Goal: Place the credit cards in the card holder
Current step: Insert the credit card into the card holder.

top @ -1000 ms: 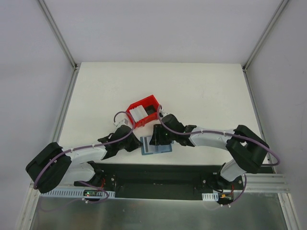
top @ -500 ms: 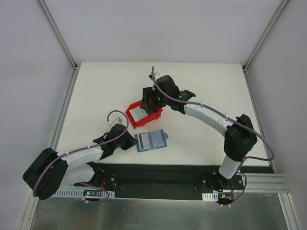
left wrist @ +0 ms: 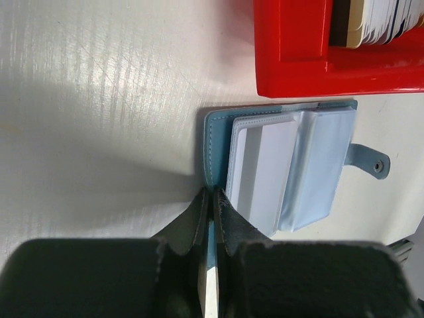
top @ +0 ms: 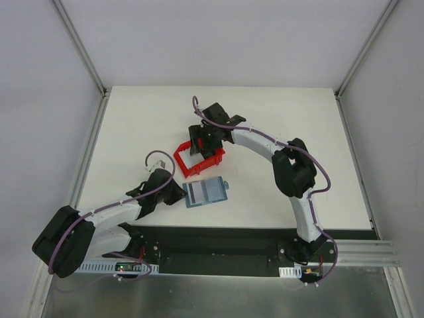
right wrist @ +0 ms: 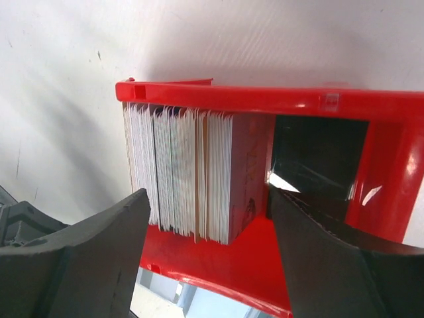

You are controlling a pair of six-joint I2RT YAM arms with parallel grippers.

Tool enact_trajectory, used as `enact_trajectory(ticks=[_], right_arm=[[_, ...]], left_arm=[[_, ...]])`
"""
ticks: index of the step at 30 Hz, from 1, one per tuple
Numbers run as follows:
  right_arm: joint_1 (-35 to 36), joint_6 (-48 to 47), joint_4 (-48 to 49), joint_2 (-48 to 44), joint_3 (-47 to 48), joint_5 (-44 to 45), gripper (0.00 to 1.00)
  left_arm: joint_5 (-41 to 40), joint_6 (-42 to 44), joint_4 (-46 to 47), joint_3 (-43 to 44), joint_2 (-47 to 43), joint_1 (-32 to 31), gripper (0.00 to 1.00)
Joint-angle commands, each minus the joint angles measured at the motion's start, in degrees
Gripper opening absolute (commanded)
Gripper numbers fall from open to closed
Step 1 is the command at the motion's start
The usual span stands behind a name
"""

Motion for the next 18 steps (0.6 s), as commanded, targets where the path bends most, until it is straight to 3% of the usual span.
enact_trajectory(ticks=[1, 18], right_arm=[[-0.56, -1.30, -2.42, 1.88, 5.11, -3.23, 0.76], [-1.08, -0.60, -1.90, 4.88, 6.61, -10.70, 0.76]], left_arm=[[-1.36, 3.72, -5.39, -0.57, 2.43, 1.41, 0.00], [1.54, 4.86, -3.54, 0.66, 6.12, 2.73, 0.00]])
